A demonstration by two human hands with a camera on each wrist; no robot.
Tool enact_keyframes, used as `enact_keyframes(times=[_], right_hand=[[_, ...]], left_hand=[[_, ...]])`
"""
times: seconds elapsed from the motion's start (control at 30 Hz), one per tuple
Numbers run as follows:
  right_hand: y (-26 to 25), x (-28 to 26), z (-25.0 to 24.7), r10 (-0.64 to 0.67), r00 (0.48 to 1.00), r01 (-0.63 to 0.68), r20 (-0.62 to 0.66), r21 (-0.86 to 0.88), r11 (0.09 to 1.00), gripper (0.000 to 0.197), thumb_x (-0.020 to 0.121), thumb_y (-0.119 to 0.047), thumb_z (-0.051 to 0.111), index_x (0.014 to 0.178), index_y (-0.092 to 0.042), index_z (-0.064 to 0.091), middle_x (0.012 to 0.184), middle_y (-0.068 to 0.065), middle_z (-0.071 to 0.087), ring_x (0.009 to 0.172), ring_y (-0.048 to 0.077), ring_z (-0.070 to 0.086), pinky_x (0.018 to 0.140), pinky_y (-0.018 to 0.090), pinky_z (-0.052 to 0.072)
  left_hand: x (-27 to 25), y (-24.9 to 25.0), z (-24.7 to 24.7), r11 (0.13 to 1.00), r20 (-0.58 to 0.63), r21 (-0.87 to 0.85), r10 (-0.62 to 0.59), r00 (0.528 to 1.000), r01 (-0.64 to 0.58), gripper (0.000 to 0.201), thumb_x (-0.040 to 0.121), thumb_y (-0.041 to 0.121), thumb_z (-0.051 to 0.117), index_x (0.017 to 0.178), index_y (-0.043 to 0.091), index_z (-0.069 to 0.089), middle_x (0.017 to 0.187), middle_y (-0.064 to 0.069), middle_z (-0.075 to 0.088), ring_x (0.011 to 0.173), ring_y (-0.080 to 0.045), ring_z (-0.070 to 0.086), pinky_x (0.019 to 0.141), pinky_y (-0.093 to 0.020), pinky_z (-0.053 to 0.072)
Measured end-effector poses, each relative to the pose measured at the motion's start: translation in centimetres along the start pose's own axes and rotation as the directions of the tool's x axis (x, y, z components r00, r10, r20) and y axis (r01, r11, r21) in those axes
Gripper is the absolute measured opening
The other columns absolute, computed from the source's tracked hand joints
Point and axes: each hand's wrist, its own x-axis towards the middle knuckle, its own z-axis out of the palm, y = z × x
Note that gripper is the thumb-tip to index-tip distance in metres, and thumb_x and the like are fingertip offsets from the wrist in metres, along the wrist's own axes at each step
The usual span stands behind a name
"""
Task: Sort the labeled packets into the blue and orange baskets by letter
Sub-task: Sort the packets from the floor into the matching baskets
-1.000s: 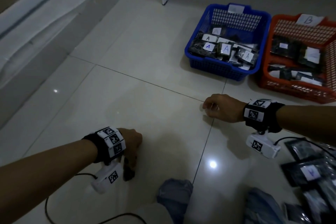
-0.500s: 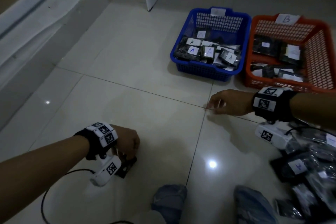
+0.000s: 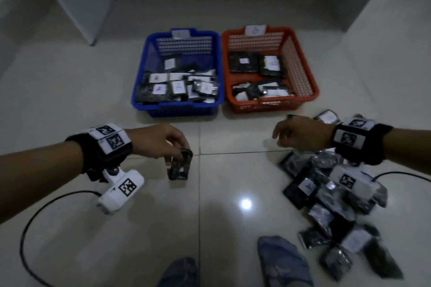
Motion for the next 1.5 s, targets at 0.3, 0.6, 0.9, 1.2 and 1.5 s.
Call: enact_keyframes(times=[0.3,0.6,0.9,1.2,1.5], right_hand=[[3.8,-2.8,6.5,-0.025,1.0,0.025,0.002,-0.25,0.968,0.032,0.077,-0.023,0.059,0.107,-0.025,0.068,0.112,0.004,0.059,0.105,0.027,0.056,0.085,0.047,0.053],[3.4,-1.2,4.8,0.002,0.991,0.035,0.134,-0.274,0.961,0.054,0.077,-0.024,0.075,0.128,-0.027,0.059,0.123,0.002,0.054,0.11,0.025,0.056,0.09,0.042,0.053],[3.6,0.8,2.8,-0.04,0.984,0.036,0.172,0.026,0.999,0.023,0.082,-0.025,0.079,0.099,-0.019,0.064,0.093,-0.009,0.064,0.084,0.012,0.06,0.072,0.024,0.051],[0.9,-0.4,2.6,-0.128,0.991,0.092,0.049,0.456,0.885,0.039,0.071,-0.032,0.084,0.073,-0.025,0.046,0.074,-0.005,0.059,0.068,0.016,0.055,0.067,0.048,0.052],[0.5,-2.9,3.3,-0.079,0.993,0.115,-0.089,0.552,0.826,0.027,0.066,-0.037,0.087,0.088,-0.028,0.073,0.105,-0.013,0.068,0.102,0.013,0.066,0.098,0.044,0.052]], left_hand=[[6.5,6.5,2.8,0.963,0.093,0.186,0.181,0.979,-0.196,0.029,0.085,0.009,0.07,0.102,0.031,0.062,0.109,0.012,0.062,0.08,-0.009,0.07,0.071,-0.027,0.058],[8.5,8.7,2.5,0.945,0.105,0.238,0.203,0.973,-0.223,0.028,0.084,0.002,0.067,0.099,0.025,0.065,0.1,0.014,0.066,0.08,-0.017,0.071,0.073,-0.033,0.06],[9.3,8.3,2.4,0.977,0.076,0.113,0.176,0.981,-0.184,0.035,0.069,0.036,0.087,0.097,0.038,0.067,0.109,0.016,0.067,0.087,-0.006,0.069,0.087,-0.036,0.057],[8.0,6.7,3.8,0.918,-0.188,-0.319,0.183,0.965,-0.236,0.027,0.073,0.01,0.086,0.094,0.017,0.071,0.114,0.004,0.069,0.09,-0.012,0.073,0.09,-0.03,0.056],[6.5,5.9,6.0,0.849,-0.197,-0.455,0.196,0.96,-0.267,0.033,0.069,-0.006,0.084,0.088,0.016,0.069,0.112,-0.003,0.073,0.097,-0.019,0.072,0.088,-0.032,0.058]])
